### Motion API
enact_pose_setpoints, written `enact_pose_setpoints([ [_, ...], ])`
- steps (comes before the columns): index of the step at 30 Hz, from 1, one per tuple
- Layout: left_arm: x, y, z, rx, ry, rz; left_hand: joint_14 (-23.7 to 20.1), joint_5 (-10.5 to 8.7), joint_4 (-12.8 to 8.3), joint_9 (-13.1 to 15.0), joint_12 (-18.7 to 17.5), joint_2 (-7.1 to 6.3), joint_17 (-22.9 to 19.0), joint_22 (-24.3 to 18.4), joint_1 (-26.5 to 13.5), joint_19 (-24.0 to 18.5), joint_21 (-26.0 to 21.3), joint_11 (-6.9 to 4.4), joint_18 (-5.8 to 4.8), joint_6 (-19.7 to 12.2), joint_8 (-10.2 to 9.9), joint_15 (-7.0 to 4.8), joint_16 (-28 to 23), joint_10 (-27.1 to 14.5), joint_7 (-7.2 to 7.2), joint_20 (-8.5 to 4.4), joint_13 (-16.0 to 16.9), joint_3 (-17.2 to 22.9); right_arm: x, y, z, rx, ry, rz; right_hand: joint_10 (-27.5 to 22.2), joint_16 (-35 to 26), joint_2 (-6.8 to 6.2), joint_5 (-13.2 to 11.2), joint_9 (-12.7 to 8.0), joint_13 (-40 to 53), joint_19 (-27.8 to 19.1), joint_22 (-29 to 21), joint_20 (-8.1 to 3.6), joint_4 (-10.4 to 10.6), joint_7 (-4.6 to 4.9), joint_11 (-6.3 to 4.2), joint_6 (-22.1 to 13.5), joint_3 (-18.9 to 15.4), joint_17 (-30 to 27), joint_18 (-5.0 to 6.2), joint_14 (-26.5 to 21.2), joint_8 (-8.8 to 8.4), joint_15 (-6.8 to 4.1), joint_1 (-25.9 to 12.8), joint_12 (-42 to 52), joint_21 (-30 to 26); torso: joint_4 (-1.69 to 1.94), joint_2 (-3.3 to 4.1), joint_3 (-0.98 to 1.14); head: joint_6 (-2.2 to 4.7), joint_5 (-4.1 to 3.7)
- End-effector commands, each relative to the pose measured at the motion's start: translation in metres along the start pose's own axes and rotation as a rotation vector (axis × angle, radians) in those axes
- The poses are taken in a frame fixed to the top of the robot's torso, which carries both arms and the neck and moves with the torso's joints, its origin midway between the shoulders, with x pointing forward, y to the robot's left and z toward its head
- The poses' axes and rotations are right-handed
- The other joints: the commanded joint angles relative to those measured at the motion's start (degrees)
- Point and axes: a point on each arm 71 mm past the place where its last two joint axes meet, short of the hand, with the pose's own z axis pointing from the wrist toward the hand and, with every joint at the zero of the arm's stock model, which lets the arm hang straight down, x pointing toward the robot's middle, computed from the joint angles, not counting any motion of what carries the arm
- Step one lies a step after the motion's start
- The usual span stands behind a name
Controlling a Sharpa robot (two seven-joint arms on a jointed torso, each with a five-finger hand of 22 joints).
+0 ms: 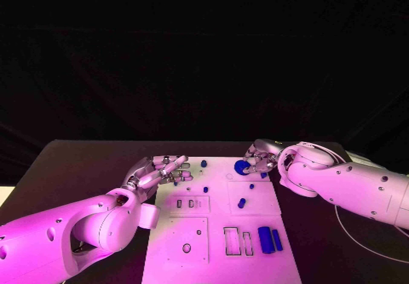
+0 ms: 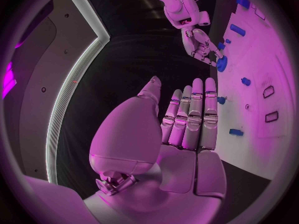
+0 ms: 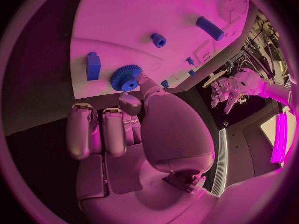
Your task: Assemble the parts on the task board
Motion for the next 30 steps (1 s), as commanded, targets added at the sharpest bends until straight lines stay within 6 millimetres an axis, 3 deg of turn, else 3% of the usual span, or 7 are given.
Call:
enact_pose_setpoints([
  [1, 0.002, -0.001, 0.001, 0.007, 0.023, -0.007, 0.33, -0.34, -0.35, -0.08, -0.35, 0.32, 0.05, -0.06, 0.02, 0.29, -0.26, 0.22, 0.71, 0.03, -0.21, 0.22, -0.34, 0.04, 0.35, 0.11, -0.05, -0.13, 0.003, -0.002, 0.002, 0.011, 0.022, -0.024, 0.59, 0.42, 0.06, 0.21, 0.09, 0.48, 0.33, 0.14, 0.06, 0.0, 0.06, -0.06, 0.42, -0.24, 0.19, -1.19, 3.52, 0.39, 0.42, 0.6, 0.41, 0.28, 0.04, 0.03, -0.01, -0.08, 0.02],
  [22, 0.002, 0.0, 0.001, 0.002, 0.026, -0.008, 0.33, -0.34, -0.35, -0.08, -0.35, 0.32, 0.05, -0.06, 0.02, 0.29, -0.26, 0.22, 0.71, 0.03, -0.21, 0.22, -0.34, 0.04, 0.35, 0.11, -0.05, -0.13, 0.013, 0.004, 0.009, -0.001, 0.025, -0.099, 2.87, 0.96, 1.63, -0.24, 0.38, 6.72, 0.78, 1.15, -0.15, -0.14, -0.47, -0.49, 3.59, 0.28, 1.03, -1.36, 3.58, 1.67, 0.12, 1.54, 6.04, 0.79, 0.02, 0.04, -0.02, -0.56, 0.18],
  [30, 0.002, 0.0, 0.001, -0.001, 0.028, -0.009, 0.33, -0.34, -0.35, -0.08, -0.35, 0.32, 0.05, -0.06, 0.02, 0.29, -0.26, 0.22, 0.71, 0.03, -0.21, 0.22, -0.34, 0.04, 0.35, 0.11, -0.05, -0.13, 0.008, 0.013, 0.005, -0.042, -0.078, -0.101, 5.56, 1.59, 3.61, -0.93, 1.12, 12.26, 1.96, 3.08, -0.82, -0.85, -1.83, -1.63, 7.47, 2.55, 2.21, -1.74, 3.78, 3.24, -0.78, 3.18, 11.44, 1.63, 0.11, 0.05, 0.0, -0.5, 0.06],
])
